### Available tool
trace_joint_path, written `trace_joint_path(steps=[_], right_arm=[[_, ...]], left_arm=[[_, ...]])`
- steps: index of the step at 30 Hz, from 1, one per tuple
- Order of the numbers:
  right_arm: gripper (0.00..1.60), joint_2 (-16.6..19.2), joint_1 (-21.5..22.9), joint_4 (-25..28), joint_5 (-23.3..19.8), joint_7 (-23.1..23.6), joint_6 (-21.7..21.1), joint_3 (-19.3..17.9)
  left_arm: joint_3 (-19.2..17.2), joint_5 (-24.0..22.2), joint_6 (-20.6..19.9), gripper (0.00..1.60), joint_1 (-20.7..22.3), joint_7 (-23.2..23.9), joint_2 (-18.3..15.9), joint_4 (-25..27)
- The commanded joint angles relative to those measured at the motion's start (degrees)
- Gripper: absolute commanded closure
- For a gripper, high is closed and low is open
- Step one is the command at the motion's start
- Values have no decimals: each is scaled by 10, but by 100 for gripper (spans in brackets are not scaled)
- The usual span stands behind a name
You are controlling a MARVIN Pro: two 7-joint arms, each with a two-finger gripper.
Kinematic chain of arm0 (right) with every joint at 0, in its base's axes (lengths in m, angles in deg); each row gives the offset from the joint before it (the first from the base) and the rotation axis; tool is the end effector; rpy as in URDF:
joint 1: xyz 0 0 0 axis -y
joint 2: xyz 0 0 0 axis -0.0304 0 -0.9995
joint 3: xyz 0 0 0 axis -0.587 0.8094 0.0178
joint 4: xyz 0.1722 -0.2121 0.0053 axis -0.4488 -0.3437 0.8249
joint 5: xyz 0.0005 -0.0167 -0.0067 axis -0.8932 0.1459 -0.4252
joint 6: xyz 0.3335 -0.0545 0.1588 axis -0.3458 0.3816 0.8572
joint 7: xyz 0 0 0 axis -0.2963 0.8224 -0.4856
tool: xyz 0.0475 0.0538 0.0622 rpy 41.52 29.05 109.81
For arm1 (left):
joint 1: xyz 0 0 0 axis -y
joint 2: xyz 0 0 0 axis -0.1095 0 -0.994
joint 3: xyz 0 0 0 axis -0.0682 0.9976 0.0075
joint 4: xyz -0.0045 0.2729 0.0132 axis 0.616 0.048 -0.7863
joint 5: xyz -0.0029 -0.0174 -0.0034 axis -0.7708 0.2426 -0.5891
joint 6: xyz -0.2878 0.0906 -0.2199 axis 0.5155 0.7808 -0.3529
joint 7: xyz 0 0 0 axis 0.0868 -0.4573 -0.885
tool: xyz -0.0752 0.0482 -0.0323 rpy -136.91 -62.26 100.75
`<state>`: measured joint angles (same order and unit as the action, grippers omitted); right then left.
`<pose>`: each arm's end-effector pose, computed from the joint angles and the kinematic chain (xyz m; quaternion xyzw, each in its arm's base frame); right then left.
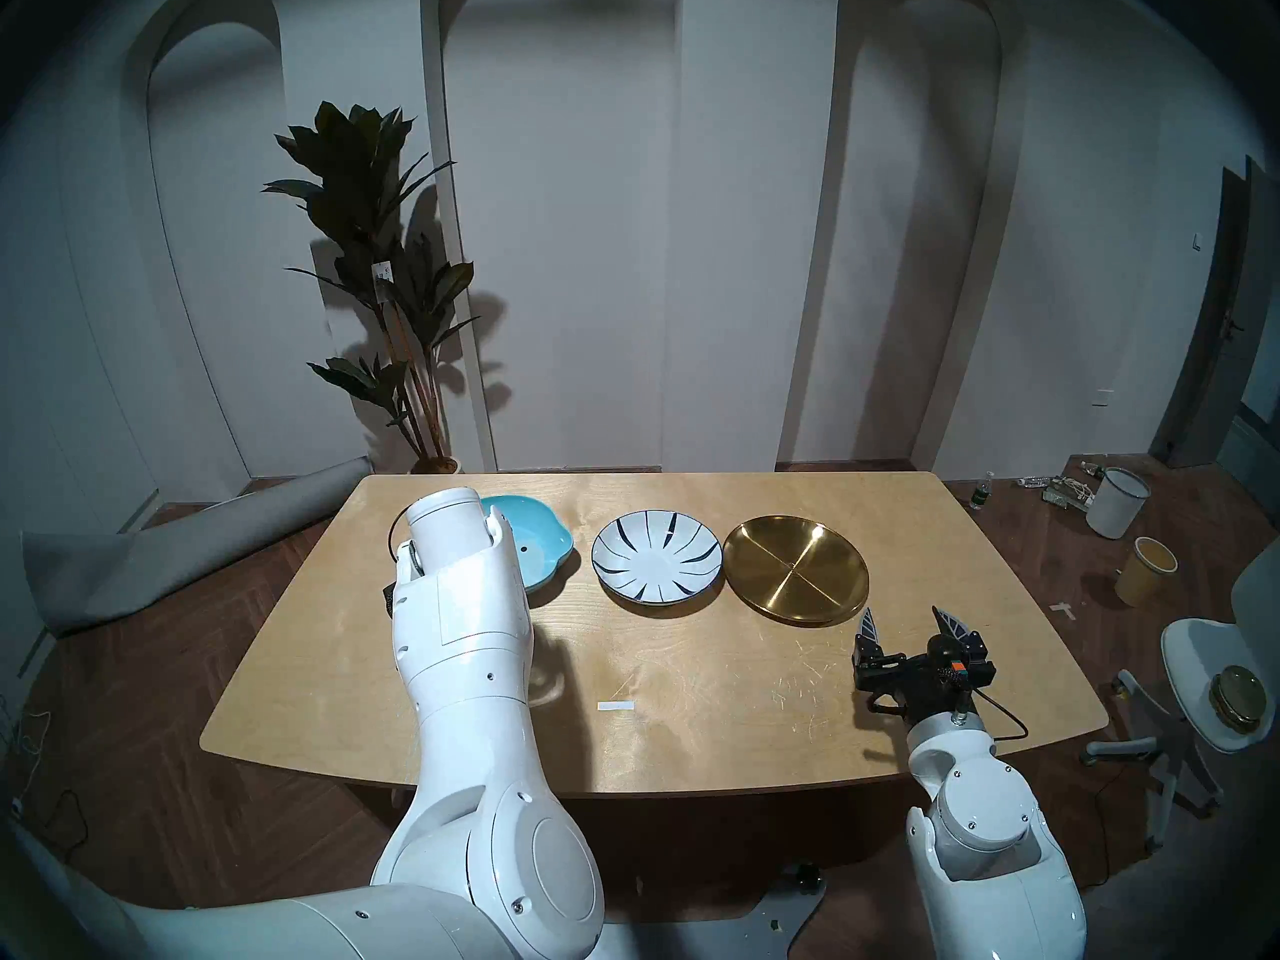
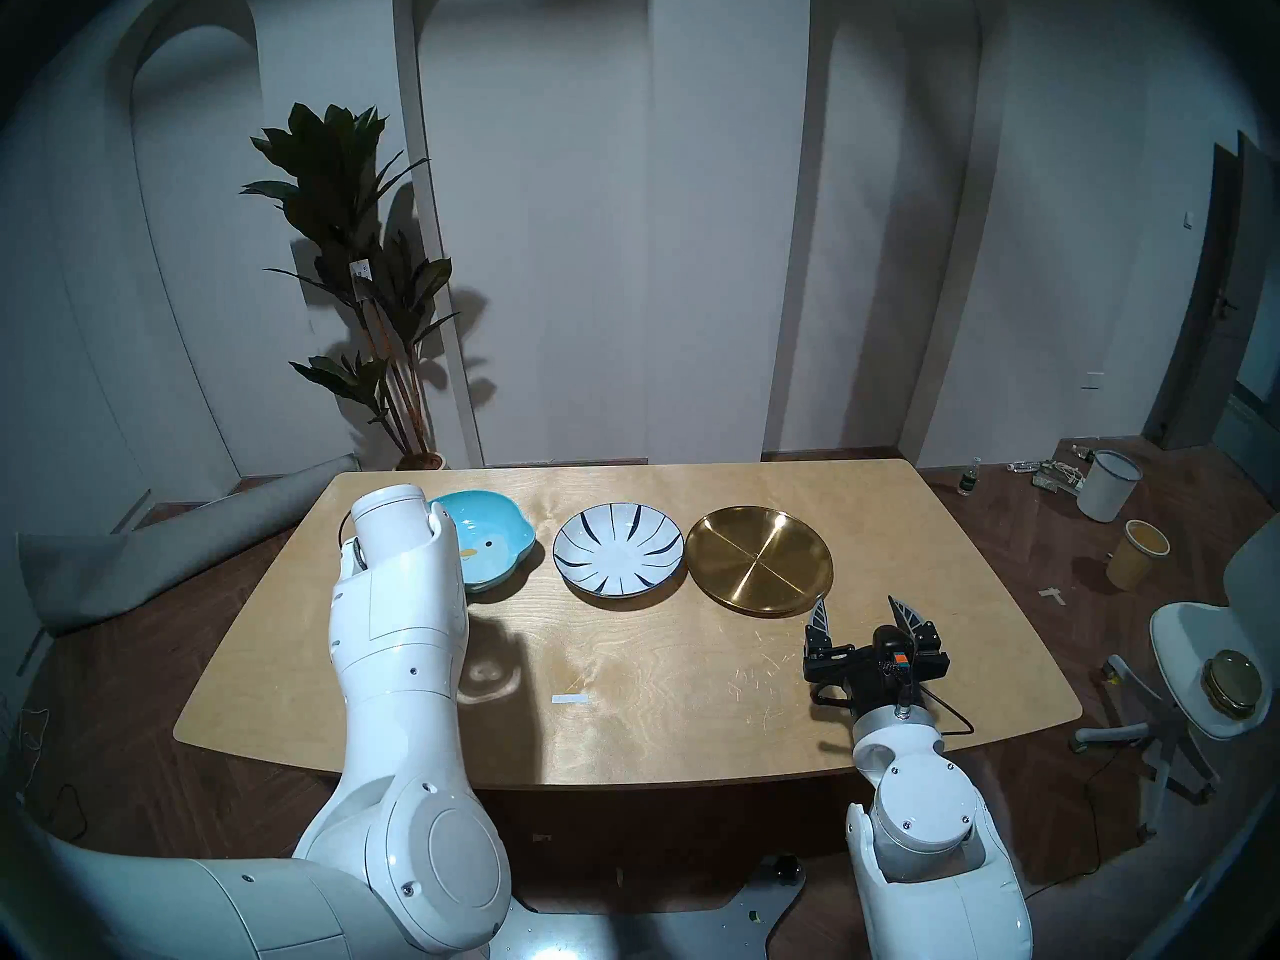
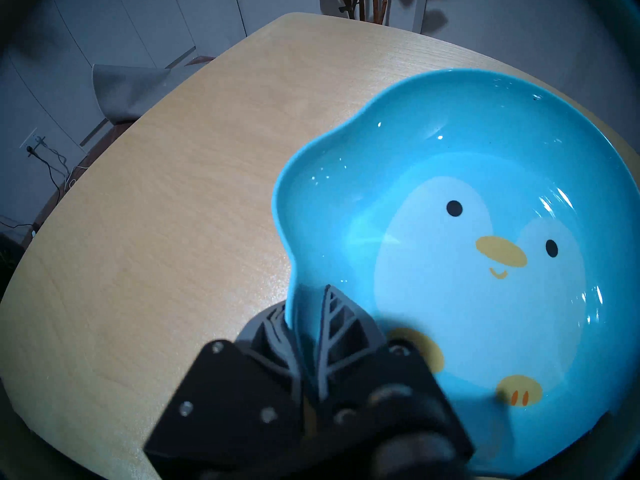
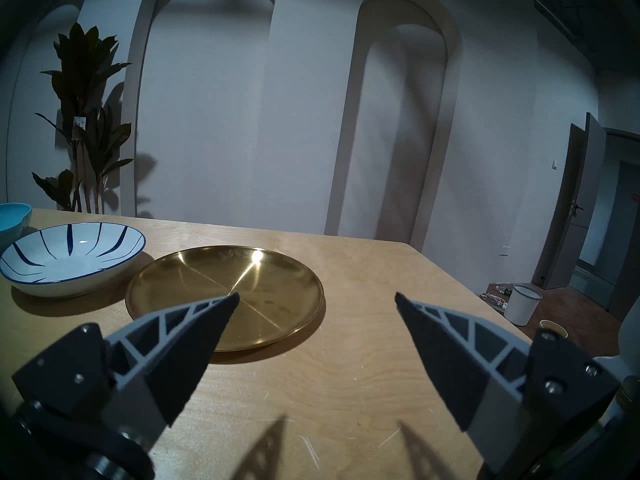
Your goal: Stack the plates into one stack
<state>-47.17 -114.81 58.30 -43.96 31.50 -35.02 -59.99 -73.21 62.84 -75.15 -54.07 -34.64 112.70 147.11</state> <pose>0.3563 -0.0725 -0.3220 0.7376 -0.0024 0.6677 0.1004 0.5399 0.0772 -0.2836 -0.9049 -0.2755 -0.2896 0.1463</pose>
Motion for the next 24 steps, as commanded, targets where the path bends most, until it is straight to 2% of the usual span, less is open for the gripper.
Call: trace_joint_path(steps=[1, 9, 15, 24], right_arm=[[0, 0, 2, 12, 0, 0, 3, 0], [0, 2, 2, 12, -2, -1, 3, 1], [0, 12, -1, 17, 0, -5, 5, -15], [0, 37, -5, 30, 12, -15, 5, -65]], left_arm=[[-15, 2, 1, 160, 37, -23, 11, 0], [-37, -2, 1, 160, 73, -42, 30, 2], [-44, -1, 1, 160, 93, -53, 43, 12], [-49, 4, 1, 160, 103, -74, 62, 24]])
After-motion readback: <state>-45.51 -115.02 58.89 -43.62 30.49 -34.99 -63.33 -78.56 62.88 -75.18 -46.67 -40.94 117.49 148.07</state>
